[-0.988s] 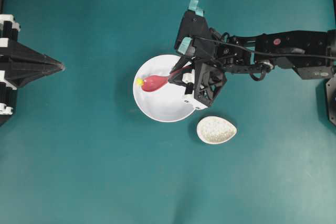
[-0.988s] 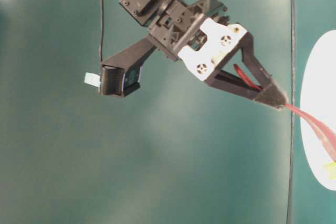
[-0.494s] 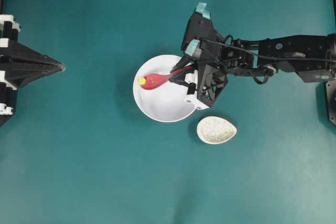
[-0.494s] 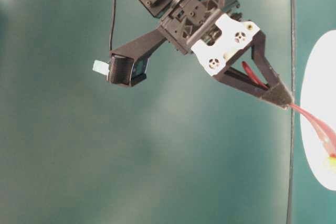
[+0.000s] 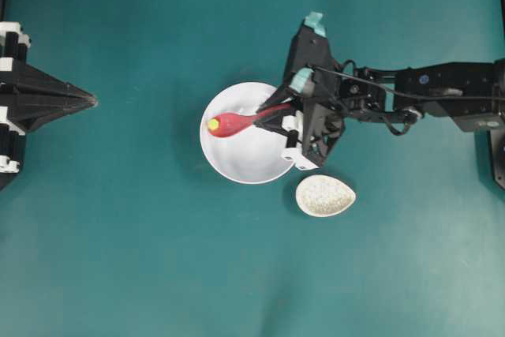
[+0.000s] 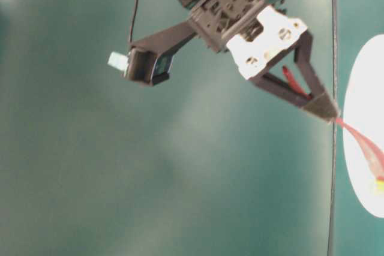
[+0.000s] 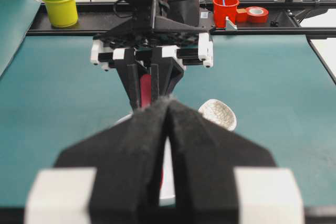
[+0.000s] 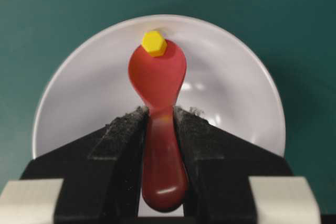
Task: Scoop the yellow hexagonal prism block from the bowl with a spoon using the right arm.
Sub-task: 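Raise the spoon with the block out of the bowl toward the right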
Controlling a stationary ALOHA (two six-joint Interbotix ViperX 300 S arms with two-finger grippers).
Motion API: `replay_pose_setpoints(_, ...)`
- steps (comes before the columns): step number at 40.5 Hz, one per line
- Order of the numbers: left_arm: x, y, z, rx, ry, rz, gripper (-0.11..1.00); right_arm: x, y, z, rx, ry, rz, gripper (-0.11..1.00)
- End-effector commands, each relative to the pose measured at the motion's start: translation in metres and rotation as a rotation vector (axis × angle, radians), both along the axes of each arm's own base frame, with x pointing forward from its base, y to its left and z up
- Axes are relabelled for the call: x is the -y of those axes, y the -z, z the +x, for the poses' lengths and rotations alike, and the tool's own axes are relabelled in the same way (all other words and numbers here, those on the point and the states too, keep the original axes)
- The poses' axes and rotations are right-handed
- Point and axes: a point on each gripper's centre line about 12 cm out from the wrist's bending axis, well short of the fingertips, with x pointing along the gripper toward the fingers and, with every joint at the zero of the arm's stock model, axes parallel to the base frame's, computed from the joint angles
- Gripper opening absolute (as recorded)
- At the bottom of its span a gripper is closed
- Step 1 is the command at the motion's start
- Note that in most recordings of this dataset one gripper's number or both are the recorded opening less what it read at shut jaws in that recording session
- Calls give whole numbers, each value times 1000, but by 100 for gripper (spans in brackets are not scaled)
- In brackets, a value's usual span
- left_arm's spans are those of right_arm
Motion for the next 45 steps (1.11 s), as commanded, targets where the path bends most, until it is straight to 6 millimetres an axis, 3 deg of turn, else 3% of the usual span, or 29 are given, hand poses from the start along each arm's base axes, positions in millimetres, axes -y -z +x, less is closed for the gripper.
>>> replay_pose_setpoints(1,0,-11,2,28,-1,3,-1,-2,-20,-4,89,3,-9,23)
replay_pose_setpoints(20,0,-12,1,31,-1,3,-1,-9,-49,-39,403,20,-66,23)
replay_pose_setpoints(45,0,-11,1,17,-2,2,-1,-9,-57,-43,464,25,-76,23)
